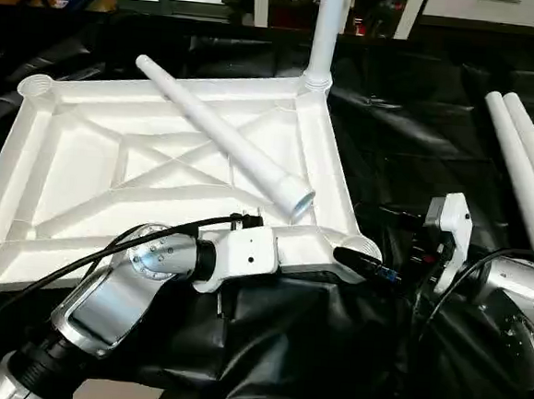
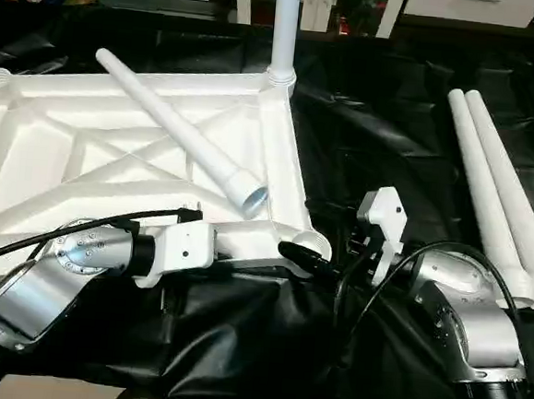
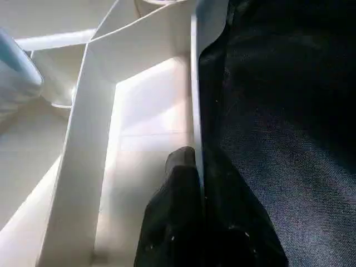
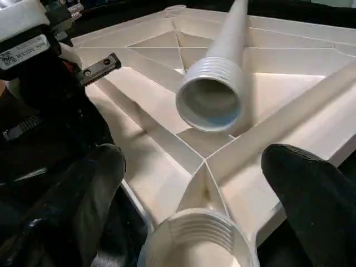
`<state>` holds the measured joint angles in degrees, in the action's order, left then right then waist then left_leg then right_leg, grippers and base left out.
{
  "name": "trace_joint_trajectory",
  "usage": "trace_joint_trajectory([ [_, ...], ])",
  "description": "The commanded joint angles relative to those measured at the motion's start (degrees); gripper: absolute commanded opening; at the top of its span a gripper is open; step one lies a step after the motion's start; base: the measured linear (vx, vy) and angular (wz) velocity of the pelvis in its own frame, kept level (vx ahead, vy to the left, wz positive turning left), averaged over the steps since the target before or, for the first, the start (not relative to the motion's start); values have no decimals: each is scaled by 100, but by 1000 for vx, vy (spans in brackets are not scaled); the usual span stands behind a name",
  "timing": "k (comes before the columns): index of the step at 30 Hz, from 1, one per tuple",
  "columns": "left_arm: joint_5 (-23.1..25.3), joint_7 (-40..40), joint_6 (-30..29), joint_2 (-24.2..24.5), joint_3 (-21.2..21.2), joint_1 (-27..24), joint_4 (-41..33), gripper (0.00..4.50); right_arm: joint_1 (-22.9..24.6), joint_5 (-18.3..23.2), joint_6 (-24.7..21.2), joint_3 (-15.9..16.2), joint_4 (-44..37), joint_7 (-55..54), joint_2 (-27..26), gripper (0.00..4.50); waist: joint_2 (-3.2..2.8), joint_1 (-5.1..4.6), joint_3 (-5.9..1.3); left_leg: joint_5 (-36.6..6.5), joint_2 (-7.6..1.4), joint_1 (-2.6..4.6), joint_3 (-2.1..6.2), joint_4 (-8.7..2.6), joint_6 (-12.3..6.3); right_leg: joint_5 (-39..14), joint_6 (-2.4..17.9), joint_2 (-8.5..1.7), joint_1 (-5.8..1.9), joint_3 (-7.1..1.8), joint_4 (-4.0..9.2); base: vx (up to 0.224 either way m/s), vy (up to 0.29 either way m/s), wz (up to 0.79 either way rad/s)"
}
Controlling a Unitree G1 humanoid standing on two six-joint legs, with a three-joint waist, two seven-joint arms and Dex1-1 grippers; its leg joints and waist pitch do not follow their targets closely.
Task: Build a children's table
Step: Insert table leg to table base
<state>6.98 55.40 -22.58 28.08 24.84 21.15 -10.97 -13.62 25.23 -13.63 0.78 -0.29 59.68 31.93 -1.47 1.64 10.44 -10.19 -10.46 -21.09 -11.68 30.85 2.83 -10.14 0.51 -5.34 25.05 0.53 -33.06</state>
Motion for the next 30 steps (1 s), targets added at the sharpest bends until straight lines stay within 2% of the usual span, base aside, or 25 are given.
trace_joint_trajectory([
  [1, -13, -78, 37, 2, 114, -165, 358, 0, 11, 27, -52, -72, -169, -83, -29, 429, 145, -18, -347, -387, -194, 30, 51, -229, -922, -503, 1388, -171, -310, -133, 294, 0, 0, 0],
  [5, -12, -106, 94, 7, 73, -161, 360, 0, 5, 65, -59, -157, -256, -206, -38, 401, 139, -14, -351, -535, -200, 39, 54, -236, -819, -790, 1374, -177, -312, -132, 313, 0, 0, 0],
  [10, -127, -276, 258, -95, -153, -186, 329, 0, -35, 371, -322, -335, -672, -258, 12, 401, 109, -4, -400, -444, -198, 40, 62, -213, -840, -521, 1379, -166, -338, -132, 273, 0, 0, 0],
  [11, -211, -245, 192, -115, -207, -191, 277, 29, -55, 412, -359, -368, -731, -269, 31, 397, 114, -7, -405, -405, -191, 36, 57, -208, -862, -458, 1388, -161, -338, -134, 267, 0, 0, 0],
  [13, -393, -123, 17, -125, -287, -202, 140, 59, -135, 506, -420, -462, -818, -352, 23, 395, 106, -8, -421, -334, -181, 25, 58, -196, -874, -377, 1425, -163, -349, -131, 250, 0, 0, 0],
  [15, -556, -30, -82, -152, -359, -196, 43, 72, -299, 629, -511, -551, -841, -477, -28, 395, 56, -5, -463, -227, -189, 47, 49, -171, -866, -180, 1571, -146, -333, -123, 219, 0, 0, 0],
  [20, -888, 162, -292, -193, -445, -207, -257, 110, -721, 650, -710, -657, -705, -821, -109, 395, 83, 20, -494, 57, -178, 43, 41, -124, -963, 297, 1692, -130, -350, -117, 140, 0, 0, 0],
  [22, -982, 182, -338, -216, -491, -213, -328, 130, -791, 592, -797, -654, -664, -927, -119, 395, 77, 29, -501, 186, -181, 35, 44, -105, -992, 474, 1727, -128, -348, -120, 112, 0, 0, 0],
  [23, -1088, 173, -398, -255, -572, -210, -395, 137, -879, 465, -870, -622, -588, -1079, -119, 395, 96, 31, -527, 263, -174, 30, 40, -82, -1031, 619, 1751, -118, -354, -120, 93, 0, 0, 0],
  [24, -1203, 153, -480, -298, -669, -198, -461, 145, -997, 336, -918, -585, -464, -1227, -136, 395, 99, 31, -535, 363, -168, 12, 43, -70, -1034, 694, 1783, -112, -351, -115, 69, 0, 0, 0],
  [25, -1393, 143, -630, -300, -869, -146, -554, 155, -1333, 308, -1148, -534, -142, -1429, -248, 395, 116, 25, -555, 405, -157, 0, 44, -59, -1031, 715, 1796, -108, -365, -111, 59, 0, 0, 0],
  [26, -1508, 134, -724, -285, -992, -109, -603, 168, -1572, 282, -1283, -481, 86, -1535, -323, 424, 111, 8, -542, 352, -134, -32, 51, -62, -987, 552, 1834, -117, -365, -97, 60, 0, 0, 0],
  [28, -1664, 133, -851, -200, -1208, -39, -657, 180, -2139, 214, -1539, -265, 652, -1559, -466, 432, 127, -12, -514, 24, -128, -33, 44, -74, -863, 34, 1788, -124, -360, -95, 103, 0, 0, 0],
  [29, -1703, 132, -883, -161, -1271, -16, -670, 184, -2350, 200, -1636, -166, 872, -1515, -507, 437, 116, -20, -507, -157, -137, -12, 43, -73, -757, -278, 1737, -131, -341, -94, 125, 0, 0, 0],
  [30, -1756, 148, -959, -81, -1382, 6, -689, 191, -2743, -8, -1526, 13, 1367, -1460, -617, 444, 138, -42, -496, -305, -136, -25, 47, -64, -651, -507, 1701, -146, -333, -95, 113, 0, 0, 0],
])
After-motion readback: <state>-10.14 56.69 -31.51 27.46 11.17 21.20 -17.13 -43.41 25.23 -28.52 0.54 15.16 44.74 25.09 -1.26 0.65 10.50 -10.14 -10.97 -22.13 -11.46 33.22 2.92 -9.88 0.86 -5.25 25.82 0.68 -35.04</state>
